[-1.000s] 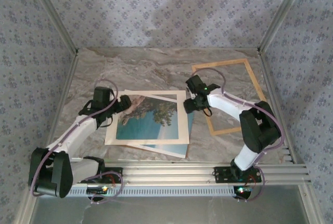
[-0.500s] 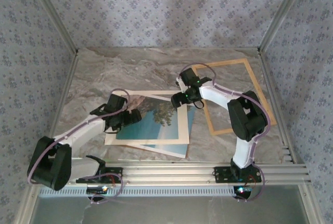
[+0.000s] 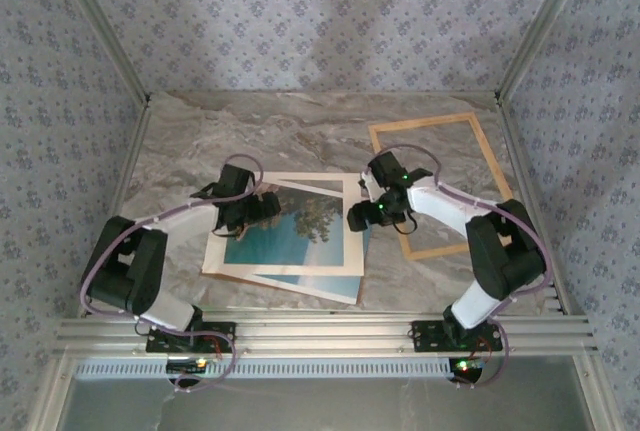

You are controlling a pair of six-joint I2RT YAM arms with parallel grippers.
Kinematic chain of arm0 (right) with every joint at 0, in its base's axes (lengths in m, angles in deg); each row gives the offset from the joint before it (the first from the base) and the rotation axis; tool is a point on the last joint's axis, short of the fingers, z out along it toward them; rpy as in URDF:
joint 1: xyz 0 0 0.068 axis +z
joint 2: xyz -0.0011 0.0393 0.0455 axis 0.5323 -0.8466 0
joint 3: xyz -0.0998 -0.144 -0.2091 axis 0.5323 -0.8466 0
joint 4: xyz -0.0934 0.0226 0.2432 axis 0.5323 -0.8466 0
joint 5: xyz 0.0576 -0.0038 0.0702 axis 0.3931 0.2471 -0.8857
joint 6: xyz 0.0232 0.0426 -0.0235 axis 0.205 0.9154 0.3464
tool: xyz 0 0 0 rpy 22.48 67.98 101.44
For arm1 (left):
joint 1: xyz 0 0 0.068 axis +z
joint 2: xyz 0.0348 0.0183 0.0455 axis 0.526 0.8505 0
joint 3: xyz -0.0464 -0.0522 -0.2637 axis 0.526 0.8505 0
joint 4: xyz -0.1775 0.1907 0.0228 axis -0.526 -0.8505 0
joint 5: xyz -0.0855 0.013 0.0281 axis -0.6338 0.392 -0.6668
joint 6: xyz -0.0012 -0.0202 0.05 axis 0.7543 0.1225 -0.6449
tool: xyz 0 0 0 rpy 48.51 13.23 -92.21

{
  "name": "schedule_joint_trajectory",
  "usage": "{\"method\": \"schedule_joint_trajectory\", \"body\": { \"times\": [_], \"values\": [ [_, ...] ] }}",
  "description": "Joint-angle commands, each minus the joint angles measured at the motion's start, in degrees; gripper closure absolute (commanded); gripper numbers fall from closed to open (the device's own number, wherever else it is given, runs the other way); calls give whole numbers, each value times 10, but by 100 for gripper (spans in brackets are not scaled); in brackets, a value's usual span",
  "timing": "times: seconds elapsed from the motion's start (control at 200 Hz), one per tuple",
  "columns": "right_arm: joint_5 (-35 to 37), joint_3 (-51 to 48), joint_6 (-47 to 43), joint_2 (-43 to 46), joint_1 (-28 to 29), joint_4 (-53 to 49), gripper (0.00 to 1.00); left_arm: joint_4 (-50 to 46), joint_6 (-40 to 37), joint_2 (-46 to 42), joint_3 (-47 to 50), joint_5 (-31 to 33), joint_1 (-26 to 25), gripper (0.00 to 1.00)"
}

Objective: Put the photo into the frame

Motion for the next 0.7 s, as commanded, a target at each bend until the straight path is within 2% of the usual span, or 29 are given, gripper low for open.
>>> {"method": "schedule_joint_trajectory", "body": {
  "times": [0.0,0.135,0.365,0.53,0.695],
  "values": [
    [-49,-29,41,13,11,-4,18,18,-26,34,-31,-1,10,5],
    [-75,-53,59,13,38,16,21,7,-47,38,-76,15,17,4],
    [-112,-66,102,-1,72,74,27,-49,-74,-12,-102,58,37,2],
    [-144,-51,144,-38,92,152,31,-136,-76,-94,-76,101,43,1],
    [-170,2,195,-112,109,265,34,-236,-35,-194,-14,122,43,2]
  ]
}}
